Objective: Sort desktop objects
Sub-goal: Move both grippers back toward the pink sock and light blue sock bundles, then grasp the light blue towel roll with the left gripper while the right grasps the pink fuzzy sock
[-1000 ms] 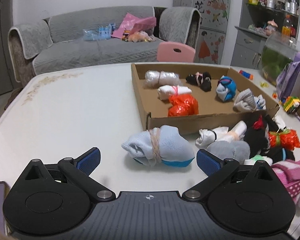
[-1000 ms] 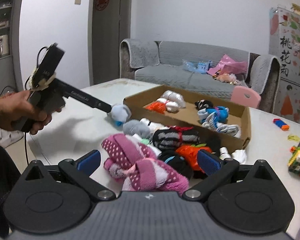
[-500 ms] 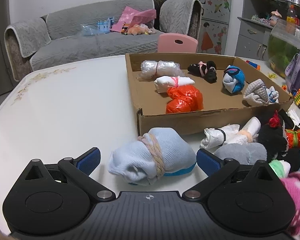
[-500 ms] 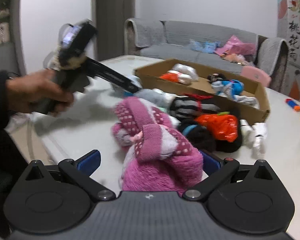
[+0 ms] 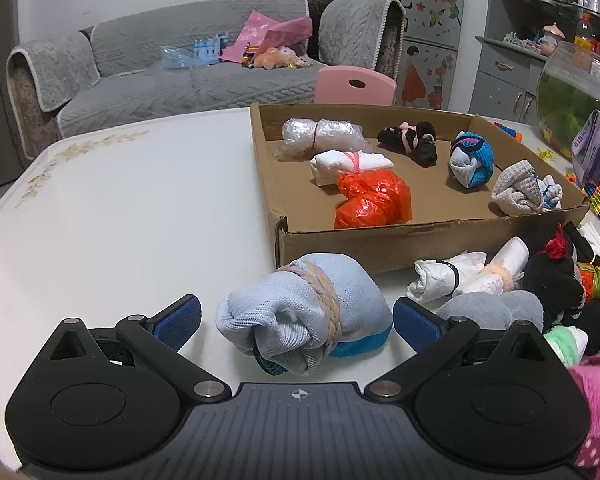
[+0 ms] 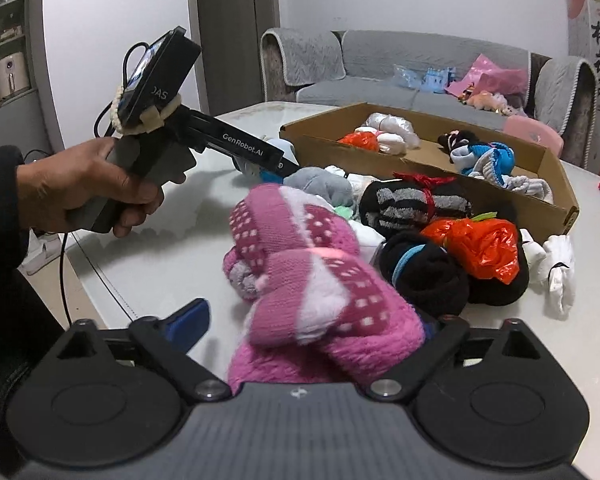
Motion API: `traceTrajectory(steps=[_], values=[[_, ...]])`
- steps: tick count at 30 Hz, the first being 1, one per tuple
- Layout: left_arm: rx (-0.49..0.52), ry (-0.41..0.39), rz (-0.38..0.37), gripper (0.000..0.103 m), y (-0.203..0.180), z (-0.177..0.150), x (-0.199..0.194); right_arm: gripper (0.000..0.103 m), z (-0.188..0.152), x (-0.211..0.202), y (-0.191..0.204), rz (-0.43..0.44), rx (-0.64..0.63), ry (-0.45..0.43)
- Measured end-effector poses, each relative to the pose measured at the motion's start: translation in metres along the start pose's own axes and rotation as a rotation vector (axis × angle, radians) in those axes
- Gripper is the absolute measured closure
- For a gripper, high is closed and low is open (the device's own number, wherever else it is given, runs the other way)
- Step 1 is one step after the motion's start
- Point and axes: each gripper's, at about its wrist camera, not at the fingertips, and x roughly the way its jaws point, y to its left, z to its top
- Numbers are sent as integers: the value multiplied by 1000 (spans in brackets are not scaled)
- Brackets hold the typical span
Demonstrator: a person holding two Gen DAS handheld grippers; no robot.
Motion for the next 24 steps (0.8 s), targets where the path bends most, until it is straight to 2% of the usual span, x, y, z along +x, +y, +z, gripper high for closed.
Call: traceTrajectory(steps=[3,5,11,14,18,24], values=[[11,17,1,0,-2,-1,5,23,0,2,-2,12,18,10],[20,10,0,0,-3,-1,4,35,-1,2,-2,-2,20,13],[17,30,3,7,-4,-2,4,40,-1,-5,-4,11,37,5],[16,28,4,18,-4,-3,-1,41,-2,-6,-4,15,45,2],[13,37,-4,26,-4,-3,-7,43,-2,-8,-5,25,62,-3],[1,45,-14,29,-6,-10,-18,46,-1,-11,-7,38,93,-6]])
